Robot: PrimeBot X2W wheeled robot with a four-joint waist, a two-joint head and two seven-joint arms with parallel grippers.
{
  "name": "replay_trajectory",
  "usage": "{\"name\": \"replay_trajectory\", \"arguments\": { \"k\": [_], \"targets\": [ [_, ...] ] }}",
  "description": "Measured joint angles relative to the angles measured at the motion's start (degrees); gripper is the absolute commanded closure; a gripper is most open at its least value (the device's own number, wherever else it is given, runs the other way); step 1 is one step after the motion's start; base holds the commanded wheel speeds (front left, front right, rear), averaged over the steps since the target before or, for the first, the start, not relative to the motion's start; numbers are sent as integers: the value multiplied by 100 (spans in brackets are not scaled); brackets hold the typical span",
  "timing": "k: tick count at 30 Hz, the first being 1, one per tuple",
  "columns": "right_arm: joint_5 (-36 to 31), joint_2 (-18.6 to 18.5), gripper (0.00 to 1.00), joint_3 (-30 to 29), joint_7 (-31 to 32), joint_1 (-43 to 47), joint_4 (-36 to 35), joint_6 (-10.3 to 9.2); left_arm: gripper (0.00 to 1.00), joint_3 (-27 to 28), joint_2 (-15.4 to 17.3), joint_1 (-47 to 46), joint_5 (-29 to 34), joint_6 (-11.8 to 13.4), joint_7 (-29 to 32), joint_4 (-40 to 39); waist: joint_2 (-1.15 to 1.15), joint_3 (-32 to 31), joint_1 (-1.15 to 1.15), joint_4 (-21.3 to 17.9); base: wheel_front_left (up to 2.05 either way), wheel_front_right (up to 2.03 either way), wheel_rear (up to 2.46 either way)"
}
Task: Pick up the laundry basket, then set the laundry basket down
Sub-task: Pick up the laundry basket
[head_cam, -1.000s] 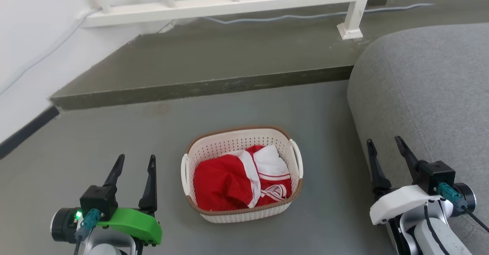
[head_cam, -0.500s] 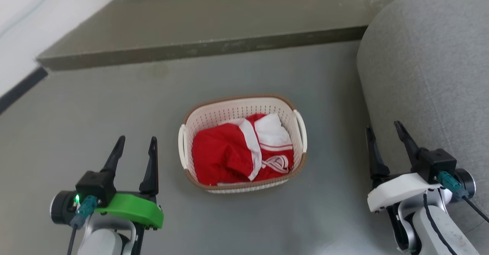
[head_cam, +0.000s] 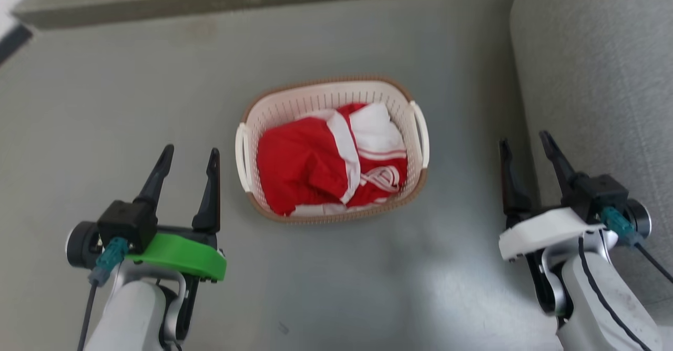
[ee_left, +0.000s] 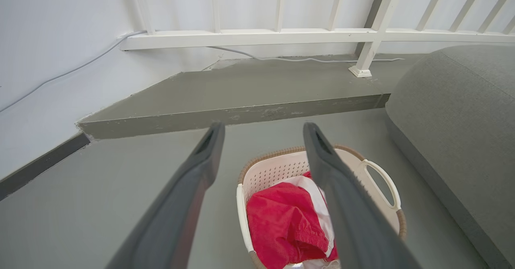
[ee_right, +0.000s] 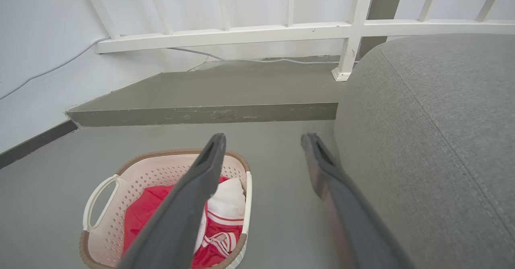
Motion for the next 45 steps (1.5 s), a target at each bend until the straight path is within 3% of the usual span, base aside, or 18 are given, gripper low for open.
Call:
{"name": "replay_trajectory", "arguments": {
  "k": [27, 36, 45],
  "targets": [
    [-147, 224, 0, 26, -38, -1504, 107, -2, 0, 140, 69, -1289, -19, -254, -16, 253, 0, 2087, 0, -48, 0, 0, 0],
    [-87, 287, 0, 99, -41, -2011, 675, 23, 0, 116, 104, -1829, -36, -456, 15, 781, 0, 2660, 0, -81, 0, 0, 0],
    [-29, 356, 0, 320, -3, -2640, 1415, 219, 0, 76, 132, -2274, -207, -617, 327, 1579, 0, 2957, 0, -160, 0, 0, 0]
  ]
}}
